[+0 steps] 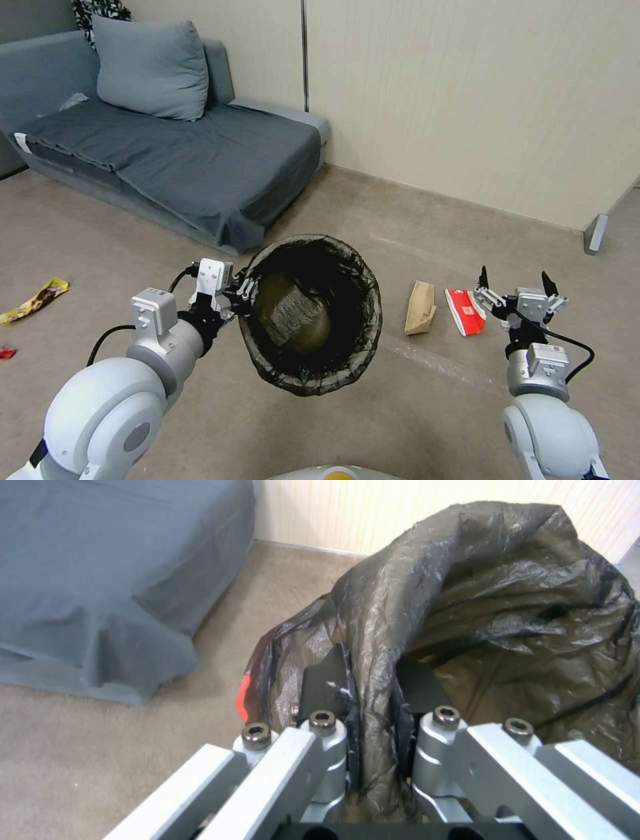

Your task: Pick up the trash bin, then pick up the garbage from the floor and place it into the trash bin.

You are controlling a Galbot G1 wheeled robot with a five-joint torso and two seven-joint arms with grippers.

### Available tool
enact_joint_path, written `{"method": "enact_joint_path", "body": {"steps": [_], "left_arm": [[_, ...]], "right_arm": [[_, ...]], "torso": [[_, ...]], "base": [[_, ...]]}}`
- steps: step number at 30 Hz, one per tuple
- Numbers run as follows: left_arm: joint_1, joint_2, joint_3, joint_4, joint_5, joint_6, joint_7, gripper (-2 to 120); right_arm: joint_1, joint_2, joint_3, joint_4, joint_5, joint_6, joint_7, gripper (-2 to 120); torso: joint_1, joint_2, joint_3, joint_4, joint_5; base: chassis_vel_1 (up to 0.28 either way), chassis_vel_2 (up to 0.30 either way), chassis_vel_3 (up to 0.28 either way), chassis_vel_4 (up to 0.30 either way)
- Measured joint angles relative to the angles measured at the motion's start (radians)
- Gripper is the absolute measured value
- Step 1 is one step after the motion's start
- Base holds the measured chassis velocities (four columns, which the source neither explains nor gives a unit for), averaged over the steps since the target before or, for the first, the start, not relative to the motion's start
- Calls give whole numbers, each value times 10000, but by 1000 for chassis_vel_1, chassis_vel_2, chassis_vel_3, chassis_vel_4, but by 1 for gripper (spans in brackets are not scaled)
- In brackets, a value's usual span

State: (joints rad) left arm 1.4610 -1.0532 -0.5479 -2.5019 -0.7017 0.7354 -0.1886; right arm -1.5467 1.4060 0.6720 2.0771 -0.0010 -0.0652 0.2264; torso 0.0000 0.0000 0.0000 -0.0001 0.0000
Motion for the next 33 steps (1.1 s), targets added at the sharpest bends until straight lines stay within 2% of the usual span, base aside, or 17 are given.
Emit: {"method": "enact_joint_path", "body": {"steps": [13,19,20,21,22,25,26,28,29,31,33], "left_arm": [[-19,40,-10,7,-63,0,32,6],[34,29,-46,12,-40,0,19,6],[52,26,-64,12,-40,0,19,6],[91,14,-105,13,-59,0,-23,6],[91,14,-105,13,-59,0,-23,6],[130,3,-171,17,-79,0,-116,6],[130,3,-171,17,-79,0,-116,6],[142,23,-213,18,-100,0,-153,6],[142,23,-213,18,-100,0,-153,6],[159,27,-269,19,-99,0,-179,6],[160,21,-276,19,-97,0,-186,6]], "right_arm": [[-5,12,-12,-55,-82,-31,-28,100],[116,-338,-46,29,20,-918,41,100],[207,-436,-61,50,163,-1161,86,100],[542,-741,-146,112,790,-2028,223,100],[542,-741,-146,112,790,-2028,223,100],[1706,-1594,-474,-104,2704,-4456,585,100],[1706,-1594,-474,-104,2704,-4456,585,100],[2599,-2433,-856,-802,3824,-5678,620,100],[2599,-2433,-856,-802,3824,-5678,620,100],[3572,-3056,-1342,-1688,4492,-6628,627,100],[3890,-3185,-1522,-2001,4756,-6738,619,100]], "torso": [[0,0,0,1,0],[0,0,0,-2,1],[0,0,0,-2,1],[0,0,0,0,0],[0,0,0,0,0],[0,0,0,2,-1],[0,0,0,2,-1],[0,0,1,1,2],[0,0,1,1,2],[0,0,1,2,2],[0,0,1,1,2]], "base": [[-53,52,55,-53],[0,0,0,0],[0,0,0,0],[0,0,0,0],[0,0,0,0],[0,0,0,0],[0,0,0,0],[0,0,0,0],[0,0,0,0],[0,0,0,0],[0,0,0,0]]}}
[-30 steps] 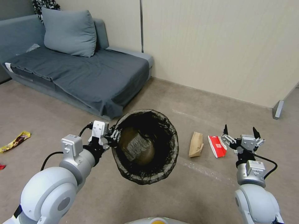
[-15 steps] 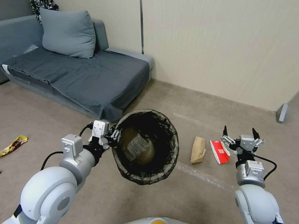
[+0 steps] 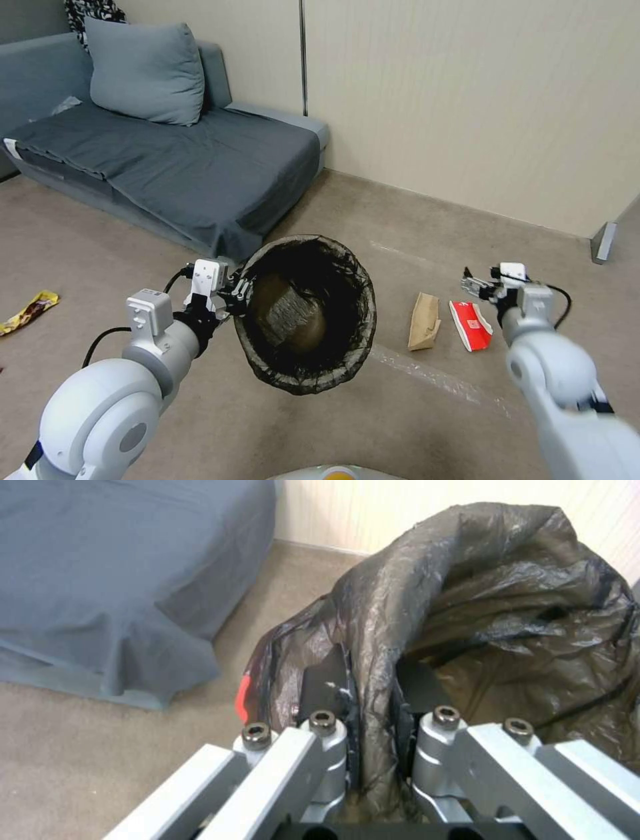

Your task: Pick up the trash bin, then pick up the garbage from the floor and place it into the trash bin.

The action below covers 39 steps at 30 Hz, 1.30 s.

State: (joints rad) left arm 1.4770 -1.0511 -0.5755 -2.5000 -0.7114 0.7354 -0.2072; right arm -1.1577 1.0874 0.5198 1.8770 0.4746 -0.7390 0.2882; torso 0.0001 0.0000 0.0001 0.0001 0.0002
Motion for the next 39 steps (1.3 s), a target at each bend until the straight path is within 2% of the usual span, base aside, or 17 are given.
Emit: {"method": "enact_joint_path", "body": {"steps": [2,5,6,12,21,23,30,39], "left_arm": [[-7,-12,0,0,1,0,0,6],[-24,-20,12,0,19,0,-3,6],[-24,-20,12,0,19,0,-3,6],[-29,37,-70,0,2,0,11,6],[-46,5,25,0,47,0,41,6],[-45,2,65,1,69,0,61,6],[-20,3,97,0,128,0,100,6],[0,-38,174,0,262,0,145,6]], "right_arm": [[365,-86,-223,-421,191,-91,18,100],[1228,-29,-864,-1825,255,-110,62,100],[1228,-29,-864,-1825,255,-110,62,100],[2113,430,-1533,-4103,-321,-66,-60,100],[2709,460,-1585,-5942,-1226,-14,-628,100],[2891,469,-1536,-6670,-1255,-3,-715,100],[3267,394,-1467,-7889,-2072,15,-1271,100],[4231,1063,-1518,-9487,-2366,175,-1543,100]], "torso": [[0,1,0,2,-5],[0,0,0,-1,-6],[0,0,0,-1,-6],[0,0,0,1,1],[0,0,0,-3,-3],[0,0,0,-1,-1],[0,0,0,-3,-3],[0,0,0,3,-2]], "base": [[0,0,0,0],[0,0,0,0],[0,0,0,0],[0,0,0,0],[0,0,0,0],[0,0,0,0],[0,0,0,0],[0,0,0,0]]}}
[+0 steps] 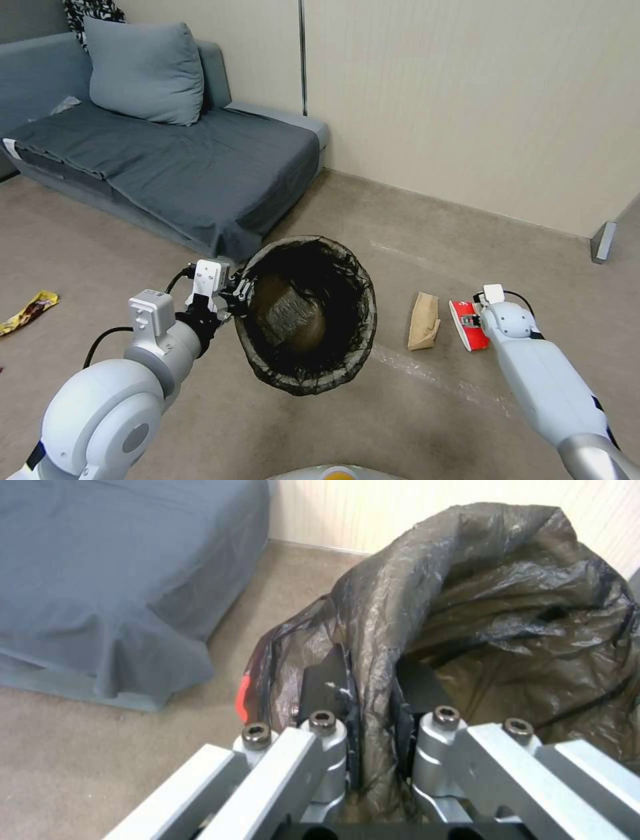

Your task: Pick up the trash bin, then pick up the garbage from the floor and place it into the trash bin.

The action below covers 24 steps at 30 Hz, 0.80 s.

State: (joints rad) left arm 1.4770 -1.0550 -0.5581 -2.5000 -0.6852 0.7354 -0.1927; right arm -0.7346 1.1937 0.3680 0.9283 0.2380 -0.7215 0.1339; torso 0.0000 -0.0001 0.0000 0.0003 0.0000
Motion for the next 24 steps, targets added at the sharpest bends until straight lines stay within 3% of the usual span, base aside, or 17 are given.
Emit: {"method": "enact_joint_path", "body": {"steps": [14,24], "left_arm": [[-29,66,-42,0,0,0,50,6],[-181,81,5,32,-16,0,77,6]], "right_arm": [[1058,662,107,-1990,-1099,576,-413,100],[1097,572,263,-2382,-1069,712,-461,93]], "torso": [[0,0,0,-2,-1],[0,0,0,-4,3]], "base": [[0,0,0,0],[0,0,0,0]]}}
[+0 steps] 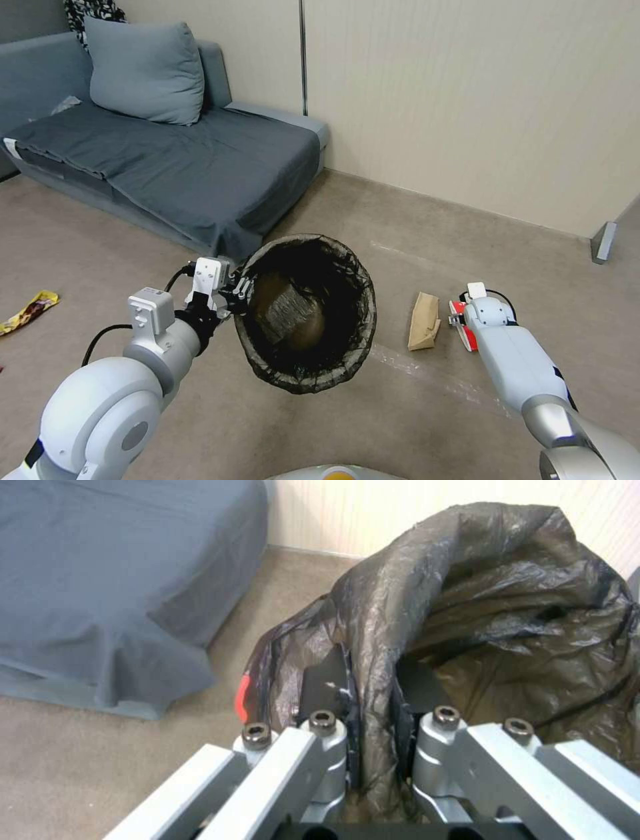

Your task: Pick up the trash bin, then pick up the garbage from the floor and place it into the trash bin.

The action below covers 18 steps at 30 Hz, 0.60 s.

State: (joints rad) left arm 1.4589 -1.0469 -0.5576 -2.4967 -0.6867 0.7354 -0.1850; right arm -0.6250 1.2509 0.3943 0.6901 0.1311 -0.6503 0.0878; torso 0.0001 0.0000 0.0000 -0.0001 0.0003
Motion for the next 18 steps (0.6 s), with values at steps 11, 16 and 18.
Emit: {"method": "enact_joint_path", "body": {"steps": [11,16,18], "left_arm": [[51,67,-37,4,-11,0,34,6],[32,18,-3,1,1,0,51,6],[39,8,1,1,12,0,55,6]], "right_arm": [[-50,47,389,-130,-102,95,-258,53],[-296,7,451,229,-156,5,-329,35],[-341,-37,454,300,-154,-37,-339,30]], "torso": [[-1,0,-1,4,-2],[-1,0,-1,2,-2],[-1,0,0,2,-2]], "base": [[0,0,0,0],[0,0,0,0],[0,0,0,0]]}}
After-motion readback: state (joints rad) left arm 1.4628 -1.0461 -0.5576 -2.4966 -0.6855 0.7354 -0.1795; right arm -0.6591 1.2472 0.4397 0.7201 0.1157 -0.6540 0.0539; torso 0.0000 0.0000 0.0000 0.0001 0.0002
